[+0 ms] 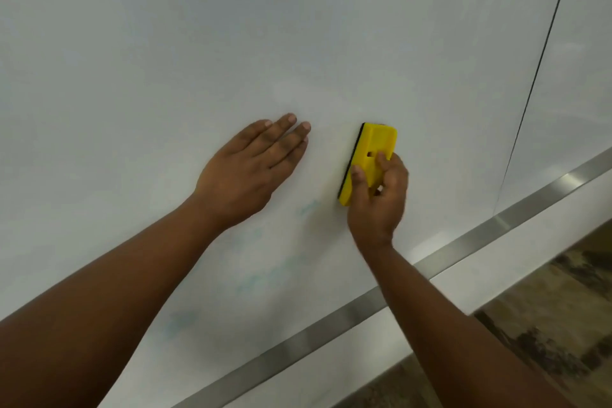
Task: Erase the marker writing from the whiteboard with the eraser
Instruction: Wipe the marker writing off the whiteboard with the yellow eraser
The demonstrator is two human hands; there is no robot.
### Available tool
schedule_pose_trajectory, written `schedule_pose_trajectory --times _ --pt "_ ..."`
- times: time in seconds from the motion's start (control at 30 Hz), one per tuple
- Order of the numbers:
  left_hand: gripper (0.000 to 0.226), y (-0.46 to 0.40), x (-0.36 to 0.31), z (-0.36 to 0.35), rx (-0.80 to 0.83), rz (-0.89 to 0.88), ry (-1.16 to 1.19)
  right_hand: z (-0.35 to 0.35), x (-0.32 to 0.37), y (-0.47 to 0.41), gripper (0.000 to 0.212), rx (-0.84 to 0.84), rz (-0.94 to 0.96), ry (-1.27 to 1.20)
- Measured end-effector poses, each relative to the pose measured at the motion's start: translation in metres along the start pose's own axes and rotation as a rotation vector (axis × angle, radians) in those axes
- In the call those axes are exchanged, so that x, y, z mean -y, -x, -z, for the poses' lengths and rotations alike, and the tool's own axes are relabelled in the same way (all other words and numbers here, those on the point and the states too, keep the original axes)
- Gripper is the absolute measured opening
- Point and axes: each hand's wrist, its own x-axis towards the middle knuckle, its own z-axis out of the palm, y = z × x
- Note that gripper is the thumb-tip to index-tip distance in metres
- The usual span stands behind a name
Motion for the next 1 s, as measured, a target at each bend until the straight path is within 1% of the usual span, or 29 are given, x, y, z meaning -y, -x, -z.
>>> schedule_pose_trajectory --times 0.03,0.07,0.13,0.17,0.2,0.3,0.33,0.37,0.47,0.5,0.53,0.63,0.67,0.7,0.73,0.83,0.87,0.9,0.93,1.0 --pt "0.06 0.007 -0.002 0.0 0.005 -0.013 0.009 -0.006 0.007 0.014 0.044 0.037 0.036 0.024" --pt "0.059 0.014 -0.004 0.0 0.007 -0.017 0.018 -0.011 0.013 0.03 0.044 0.113 0.097 0.047" --pt "0.054 0.024 -0.003 0.001 -0.02 -0.002 0.013 -0.013 0.016 0.054 0.045 0.271 0.282 0.07" --pt "0.052 0.027 -0.001 0.001 -0.045 0.022 -0.008 -0.012 0.012 0.052 0.045 0.287 0.336 0.08" --pt "0.054 0.03 0.002 0.002 -0.069 0.054 -0.033 -0.009 0.007 0.044 0.045 0.245 0.321 0.083" --pt "0.059 0.04 0.013 0.005 -0.124 0.121 -0.092 -0.007 0.001 0.022 0.044 0.023 0.039 0.045" --pt "0.059 0.042 0.016 0.007 -0.136 0.13 -0.107 -0.012 0.006 0.026 0.045 0.011 0.02 0.05" --pt "0.061 0.046 0.018 0.008 -0.139 0.143 -0.121 -0.018 0.013 0.038 0.046 0.053 0.053 0.053" --pt "0.065 0.053 0.02 0.009 -0.138 0.175 -0.15 -0.028 0.028 0.075 0.045 0.265 0.218 0.014" --pt "0.065 0.055 0.02 0.01 -0.135 0.176 -0.151 -0.028 0.025 0.074 0.043 0.281 0.243 0.002" --pt "0.064 0.057 0.02 0.01 -0.134 0.17 -0.148 -0.026 0.019 0.069 0.041 0.254 0.235 -0.006" --pt "0.066 0.064 0.024 0.012 -0.139 0.138 -0.124 -0.019 0.012 0.052 0.041 0.099 0.068 -0.037" --pt "0.066 0.065 0.024 0.013 -0.139 0.131 -0.118 -0.022 0.014 0.054 0.041 0.067 0.039 -0.021" --pt "0.066 0.065 0.024 0.013 -0.141 0.129 -0.108 -0.025 0.02 0.061 0.041 0.075 0.043 -0.006" --pt "0.065 0.065 0.024 0.014 -0.143 0.132 -0.098 -0.03 0.028 0.07 0.041 0.125 0.069 -0.004" --pt "0.06 0.065 0.024 0.016 -0.137 0.139 -0.081 -0.035 0.039 0.093 0.042 0.371 0.208 0.001" --pt "0.06 0.066 0.024 0.016 -0.131 0.13 -0.079 -0.033 0.037 0.094 0.043 0.411 0.243 0.012" --pt "0.06 0.068 0.025 0.017 -0.122 0.116 -0.081 -0.028 0.033 0.091 0.043 0.413 0.247 0.012" --pt "0.06 0.071 0.025 0.019 -0.111 0.101 -0.086 -0.024 0.028 0.086 0.043 0.378 0.219 0.008" --pt "0.056 0.082 0.03 0.022 -0.097 0.092 -0.1 -0.02 0.022 0.075 0.047 0.235 0.081 -0.009"
